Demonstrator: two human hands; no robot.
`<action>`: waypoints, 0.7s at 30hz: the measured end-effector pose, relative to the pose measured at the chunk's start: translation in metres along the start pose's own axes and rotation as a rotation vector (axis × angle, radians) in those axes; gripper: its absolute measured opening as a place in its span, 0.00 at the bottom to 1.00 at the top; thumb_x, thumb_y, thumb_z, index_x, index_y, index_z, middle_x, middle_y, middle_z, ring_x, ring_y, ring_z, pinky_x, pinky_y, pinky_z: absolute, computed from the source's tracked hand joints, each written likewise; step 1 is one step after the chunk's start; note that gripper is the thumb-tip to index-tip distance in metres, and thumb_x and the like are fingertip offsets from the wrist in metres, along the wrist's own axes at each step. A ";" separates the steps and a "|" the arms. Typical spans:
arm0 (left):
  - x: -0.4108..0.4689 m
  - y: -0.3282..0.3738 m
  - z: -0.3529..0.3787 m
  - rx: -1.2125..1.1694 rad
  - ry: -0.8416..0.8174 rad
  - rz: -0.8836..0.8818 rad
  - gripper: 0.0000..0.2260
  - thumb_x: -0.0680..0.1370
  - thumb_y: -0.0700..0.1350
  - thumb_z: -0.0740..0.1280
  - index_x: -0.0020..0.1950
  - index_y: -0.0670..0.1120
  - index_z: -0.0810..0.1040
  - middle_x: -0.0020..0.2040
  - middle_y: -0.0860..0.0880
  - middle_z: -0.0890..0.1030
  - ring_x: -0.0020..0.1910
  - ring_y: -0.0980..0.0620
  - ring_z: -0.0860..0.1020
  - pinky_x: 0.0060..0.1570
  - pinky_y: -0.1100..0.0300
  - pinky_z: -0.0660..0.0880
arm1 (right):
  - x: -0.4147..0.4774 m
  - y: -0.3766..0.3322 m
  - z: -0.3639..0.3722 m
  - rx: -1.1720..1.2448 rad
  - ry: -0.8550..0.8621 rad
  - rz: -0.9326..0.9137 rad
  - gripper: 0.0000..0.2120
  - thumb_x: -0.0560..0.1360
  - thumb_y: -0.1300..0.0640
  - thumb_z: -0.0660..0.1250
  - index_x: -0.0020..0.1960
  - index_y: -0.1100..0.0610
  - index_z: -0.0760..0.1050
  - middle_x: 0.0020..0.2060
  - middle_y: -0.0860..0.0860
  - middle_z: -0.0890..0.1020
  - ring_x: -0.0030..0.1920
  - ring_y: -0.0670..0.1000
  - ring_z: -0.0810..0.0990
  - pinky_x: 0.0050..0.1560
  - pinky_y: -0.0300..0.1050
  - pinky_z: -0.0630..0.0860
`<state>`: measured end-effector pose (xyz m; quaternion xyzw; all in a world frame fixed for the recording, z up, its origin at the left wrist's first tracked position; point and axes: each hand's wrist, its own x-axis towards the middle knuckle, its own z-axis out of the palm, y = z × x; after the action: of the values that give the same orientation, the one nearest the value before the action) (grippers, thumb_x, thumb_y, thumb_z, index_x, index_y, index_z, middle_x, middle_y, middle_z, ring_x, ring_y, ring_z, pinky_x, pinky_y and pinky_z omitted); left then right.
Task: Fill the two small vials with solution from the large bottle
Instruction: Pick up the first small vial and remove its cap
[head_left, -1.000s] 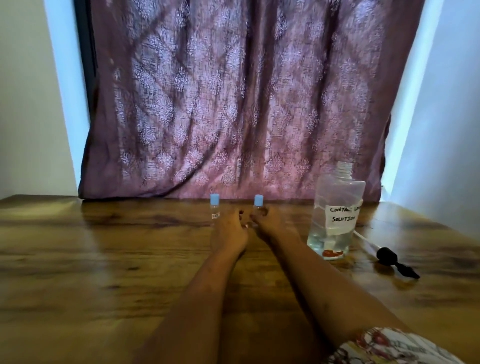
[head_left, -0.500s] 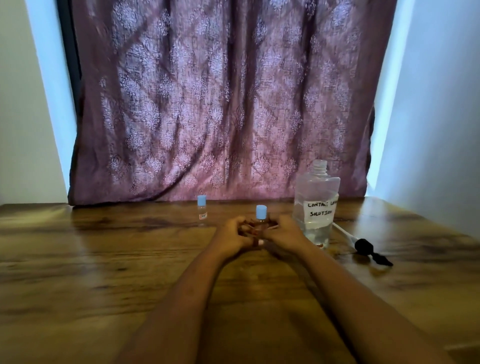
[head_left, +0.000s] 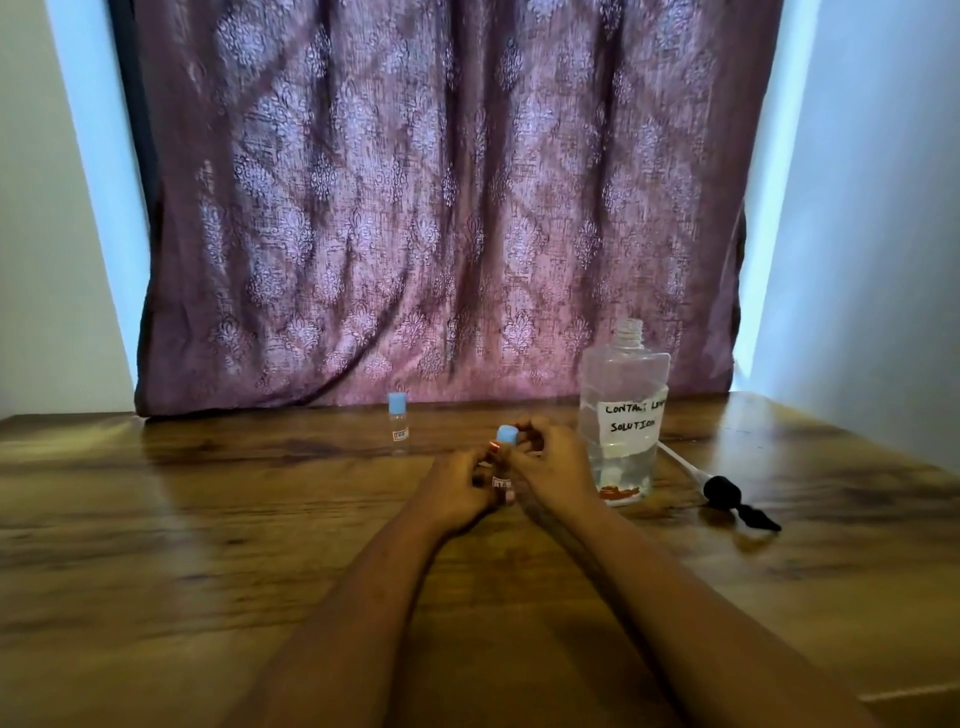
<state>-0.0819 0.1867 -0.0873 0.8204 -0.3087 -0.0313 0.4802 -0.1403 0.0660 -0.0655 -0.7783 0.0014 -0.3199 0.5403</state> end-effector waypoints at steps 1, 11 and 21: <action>0.001 -0.001 0.001 0.010 -0.009 0.005 0.21 0.72 0.43 0.75 0.64 0.51 0.78 0.54 0.49 0.85 0.53 0.50 0.82 0.57 0.47 0.79 | 0.000 0.003 0.002 0.012 0.011 0.003 0.08 0.71 0.62 0.70 0.50 0.59 0.77 0.38 0.48 0.79 0.40 0.45 0.79 0.38 0.33 0.76; 0.002 0.003 0.000 0.050 -0.078 0.025 0.17 0.76 0.42 0.71 0.65 0.47 0.77 0.61 0.46 0.82 0.60 0.48 0.80 0.63 0.47 0.76 | 0.004 0.008 -0.001 -0.018 -0.055 -0.051 0.11 0.74 0.63 0.66 0.56 0.61 0.77 0.47 0.52 0.81 0.50 0.50 0.79 0.51 0.41 0.76; 0.001 0.002 0.001 0.125 -0.092 -0.027 0.21 0.76 0.51 0.70 0.69 0.53 0.74 0.65 0.51 0.79 0.64 0.51 0.76 0.68 0.45 0.70 | 0.006 0.015 0.003 -0.057 -0.011 -0.101 0.15 0.70 0.56 0.72 0.53 0.50 0.71 0.51 0.50 0.74 0.49 0.48 0.77 0.50 0.46 0.79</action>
<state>-0.0825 0.1847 -0.0858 0.8507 -0.3207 -0.0559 0.4127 -0.1288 0.0605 -0.0760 -0.7941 -0.0321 -0.3422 0.5012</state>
